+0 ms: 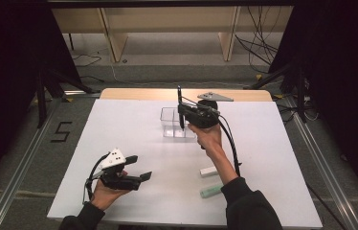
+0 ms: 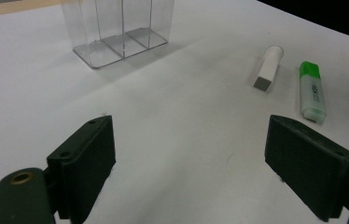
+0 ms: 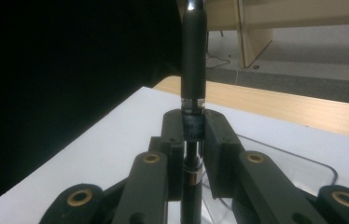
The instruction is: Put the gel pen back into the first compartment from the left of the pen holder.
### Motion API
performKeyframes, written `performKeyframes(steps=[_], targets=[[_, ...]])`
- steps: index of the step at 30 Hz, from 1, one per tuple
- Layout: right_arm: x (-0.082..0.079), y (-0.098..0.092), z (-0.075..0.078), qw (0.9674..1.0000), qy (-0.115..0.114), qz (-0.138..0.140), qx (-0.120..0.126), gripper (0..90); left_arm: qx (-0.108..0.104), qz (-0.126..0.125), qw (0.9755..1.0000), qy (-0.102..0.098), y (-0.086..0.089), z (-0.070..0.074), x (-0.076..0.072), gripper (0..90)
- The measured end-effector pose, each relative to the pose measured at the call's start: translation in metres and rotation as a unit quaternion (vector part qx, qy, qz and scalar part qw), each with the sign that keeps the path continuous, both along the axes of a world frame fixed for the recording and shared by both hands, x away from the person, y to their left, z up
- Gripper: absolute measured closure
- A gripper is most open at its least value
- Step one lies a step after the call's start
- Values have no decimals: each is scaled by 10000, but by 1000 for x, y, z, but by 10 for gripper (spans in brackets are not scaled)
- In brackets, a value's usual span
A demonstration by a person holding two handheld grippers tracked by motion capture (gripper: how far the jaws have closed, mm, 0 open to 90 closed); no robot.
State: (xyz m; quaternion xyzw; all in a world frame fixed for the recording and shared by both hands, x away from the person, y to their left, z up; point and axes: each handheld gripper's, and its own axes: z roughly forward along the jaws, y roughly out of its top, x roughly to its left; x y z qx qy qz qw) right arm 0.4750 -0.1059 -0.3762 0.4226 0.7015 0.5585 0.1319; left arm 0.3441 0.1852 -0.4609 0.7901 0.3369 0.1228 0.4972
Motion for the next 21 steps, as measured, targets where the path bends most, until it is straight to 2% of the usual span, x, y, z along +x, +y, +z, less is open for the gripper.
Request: performKeyframes(steps=[4,10,21], targets=[[8,7,-2,9999,57,-40,73,797,1,-6,10000,-1,-1,-1,0,157],[21,19,-4,9999,128,-115,-7,797,14,-24,10000,-53,-3,-1,-1,158],[35,32,-3,9998,103,-143,-70,797,37,-42,9999,-102,-2,0,0,158]])
